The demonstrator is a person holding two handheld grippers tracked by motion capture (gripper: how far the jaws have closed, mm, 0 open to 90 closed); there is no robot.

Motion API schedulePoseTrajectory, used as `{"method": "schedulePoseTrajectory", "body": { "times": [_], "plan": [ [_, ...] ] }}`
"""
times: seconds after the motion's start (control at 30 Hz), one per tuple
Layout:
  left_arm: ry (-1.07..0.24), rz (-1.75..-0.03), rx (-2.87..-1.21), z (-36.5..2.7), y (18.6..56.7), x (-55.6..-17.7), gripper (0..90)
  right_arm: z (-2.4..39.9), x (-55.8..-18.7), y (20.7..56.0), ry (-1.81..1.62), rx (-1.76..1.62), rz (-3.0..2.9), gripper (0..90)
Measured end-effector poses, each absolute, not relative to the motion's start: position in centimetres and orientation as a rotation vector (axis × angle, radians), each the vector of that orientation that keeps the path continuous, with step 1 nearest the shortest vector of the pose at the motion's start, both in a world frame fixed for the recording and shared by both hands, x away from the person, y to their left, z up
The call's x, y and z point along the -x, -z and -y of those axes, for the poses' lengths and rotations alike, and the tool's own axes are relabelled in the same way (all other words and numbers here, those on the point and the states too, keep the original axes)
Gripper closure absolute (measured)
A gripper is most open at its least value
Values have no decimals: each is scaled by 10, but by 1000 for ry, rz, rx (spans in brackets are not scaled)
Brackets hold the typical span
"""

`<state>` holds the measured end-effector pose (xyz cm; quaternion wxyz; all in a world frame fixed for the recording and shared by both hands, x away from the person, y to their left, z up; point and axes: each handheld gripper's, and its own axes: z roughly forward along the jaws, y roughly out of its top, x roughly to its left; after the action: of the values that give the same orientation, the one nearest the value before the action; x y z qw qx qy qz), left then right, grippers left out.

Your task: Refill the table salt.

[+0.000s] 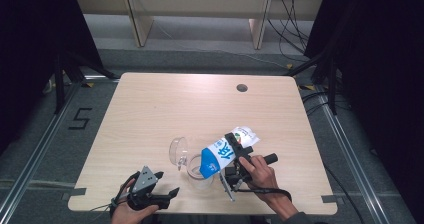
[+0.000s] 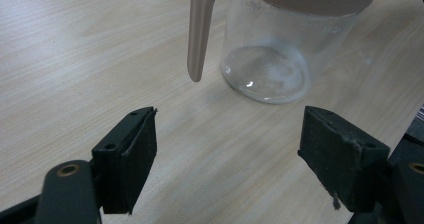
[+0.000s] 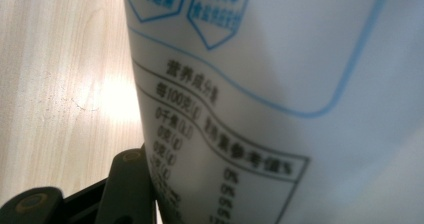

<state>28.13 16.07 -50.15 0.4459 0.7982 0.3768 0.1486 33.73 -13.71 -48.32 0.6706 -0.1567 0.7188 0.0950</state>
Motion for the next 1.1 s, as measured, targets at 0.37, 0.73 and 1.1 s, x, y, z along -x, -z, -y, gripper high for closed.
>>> {"method": "schedulePoseTrajectory", "body": {
  "times": [0.37,0.73,1.1],
  "plan": [
    [-369,-933,-1978,-161,501,-281,226,136,-336,485,-217,338,-1618,493],
    [-369,-933,-1976,-161,502,-281,226,136,-335,485,-217,324,-1616,493],
    [-371,-934,-1974,-160,502,-281,226,136,-337,485,-227,348,-1594,493]
  ]
}}
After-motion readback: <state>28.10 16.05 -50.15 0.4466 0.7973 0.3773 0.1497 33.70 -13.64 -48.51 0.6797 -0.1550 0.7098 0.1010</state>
